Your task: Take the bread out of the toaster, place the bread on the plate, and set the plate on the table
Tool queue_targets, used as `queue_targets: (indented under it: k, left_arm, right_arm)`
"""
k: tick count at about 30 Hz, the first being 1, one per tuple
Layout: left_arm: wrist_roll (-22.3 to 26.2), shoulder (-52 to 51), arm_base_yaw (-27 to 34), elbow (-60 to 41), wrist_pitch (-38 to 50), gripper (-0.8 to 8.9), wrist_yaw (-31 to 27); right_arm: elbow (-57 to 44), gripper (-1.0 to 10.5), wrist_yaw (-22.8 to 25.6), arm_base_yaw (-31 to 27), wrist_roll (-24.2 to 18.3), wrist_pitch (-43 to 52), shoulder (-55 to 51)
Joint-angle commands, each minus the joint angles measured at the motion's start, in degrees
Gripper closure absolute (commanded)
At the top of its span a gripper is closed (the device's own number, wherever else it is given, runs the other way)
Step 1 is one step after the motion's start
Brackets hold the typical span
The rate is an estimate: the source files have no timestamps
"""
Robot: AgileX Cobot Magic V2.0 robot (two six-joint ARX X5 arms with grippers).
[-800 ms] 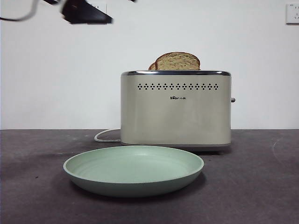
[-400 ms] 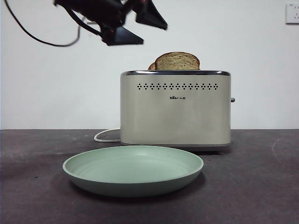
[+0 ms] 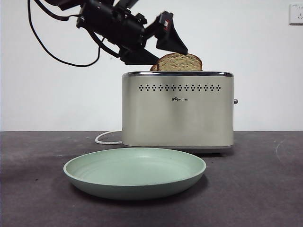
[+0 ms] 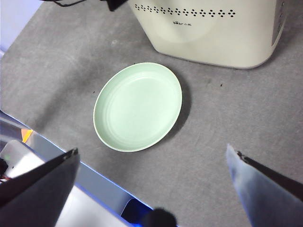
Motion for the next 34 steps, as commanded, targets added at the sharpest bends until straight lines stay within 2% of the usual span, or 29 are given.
queue_targets:
  k: [1, 3, 6, 8, 21, 34]
  left_arm:
    - [1.2, 1.8, -0.3, 0.0, 0.5, 3.46, -0.7]
    - [1.1, 1.9, -0.4, 0.1, 0.3, 4.63, -0.7]
    - [1.1, 1.9, -0.6, 0.0, 0.5, 7.12, -0.7]
    - [1.1, 1.9, -0.7, 0.0, 0.8, 8.22, -0.6]
    - [0.0, 0.2, 0.6, 0.1, 0.9, 8.22, -0.5]
    - [-0.2, -12.9, 3.2, 0.1, -4.0, 8.22, -0.5]
  right_arm:
    - [0.1, 3.5, 0.0, 0.1, -0.1, -0.5, -0.1]
    - [0.1, 3.5, 0.0, 0.1, -0.1, -1.1, -0.1]
    - [0.1, 3.5, 0.0, 0.1, -0.1, -1.2, -0.1]
    - [0.1, 3.5, 0.0, 0.1, -0.1, -1.3, -0.1]
    - [0.1, 3.5, 0.0, 0.1, -0.1, -2.3, -0.1]
    - [0.1, 3.5, 0.0, 0.1, -0.1, -2.6, -0.1]
